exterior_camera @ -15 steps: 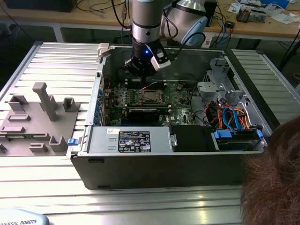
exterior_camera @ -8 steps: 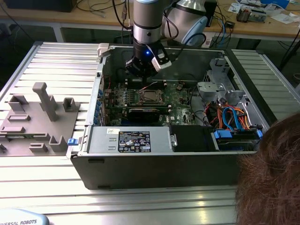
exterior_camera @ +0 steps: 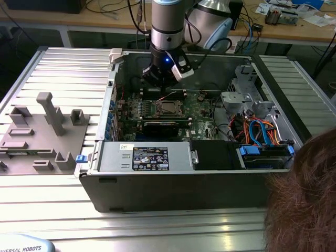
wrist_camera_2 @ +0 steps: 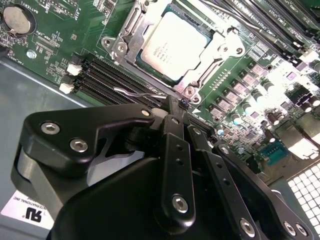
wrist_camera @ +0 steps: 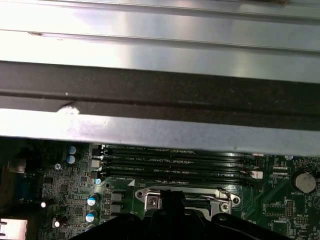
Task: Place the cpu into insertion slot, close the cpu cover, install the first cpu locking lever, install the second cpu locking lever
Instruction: 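Install the first cpu locking lever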
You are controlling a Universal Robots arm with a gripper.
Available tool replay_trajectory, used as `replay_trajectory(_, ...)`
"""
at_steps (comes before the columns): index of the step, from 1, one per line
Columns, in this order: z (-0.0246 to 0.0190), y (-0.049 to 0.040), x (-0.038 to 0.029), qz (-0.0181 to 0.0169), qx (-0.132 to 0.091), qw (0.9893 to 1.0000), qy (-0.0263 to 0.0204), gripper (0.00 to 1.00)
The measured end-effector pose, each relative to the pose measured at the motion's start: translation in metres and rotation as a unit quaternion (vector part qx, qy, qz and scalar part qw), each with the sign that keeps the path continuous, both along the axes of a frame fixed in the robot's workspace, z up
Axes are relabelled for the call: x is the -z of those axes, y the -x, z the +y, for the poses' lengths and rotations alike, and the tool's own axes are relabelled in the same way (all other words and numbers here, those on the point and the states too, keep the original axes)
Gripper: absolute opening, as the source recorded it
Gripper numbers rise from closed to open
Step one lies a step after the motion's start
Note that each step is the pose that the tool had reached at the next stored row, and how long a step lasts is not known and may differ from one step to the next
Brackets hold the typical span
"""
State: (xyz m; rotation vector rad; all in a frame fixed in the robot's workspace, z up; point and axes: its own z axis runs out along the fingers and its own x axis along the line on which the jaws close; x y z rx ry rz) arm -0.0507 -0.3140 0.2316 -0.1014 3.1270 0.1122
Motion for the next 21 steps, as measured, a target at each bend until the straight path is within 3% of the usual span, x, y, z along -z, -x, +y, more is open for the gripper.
replay_trajectory(21, 0.0, -0.0117, 0.0028, 0.0, 0.0, 1.0, 0.0, 0.11)
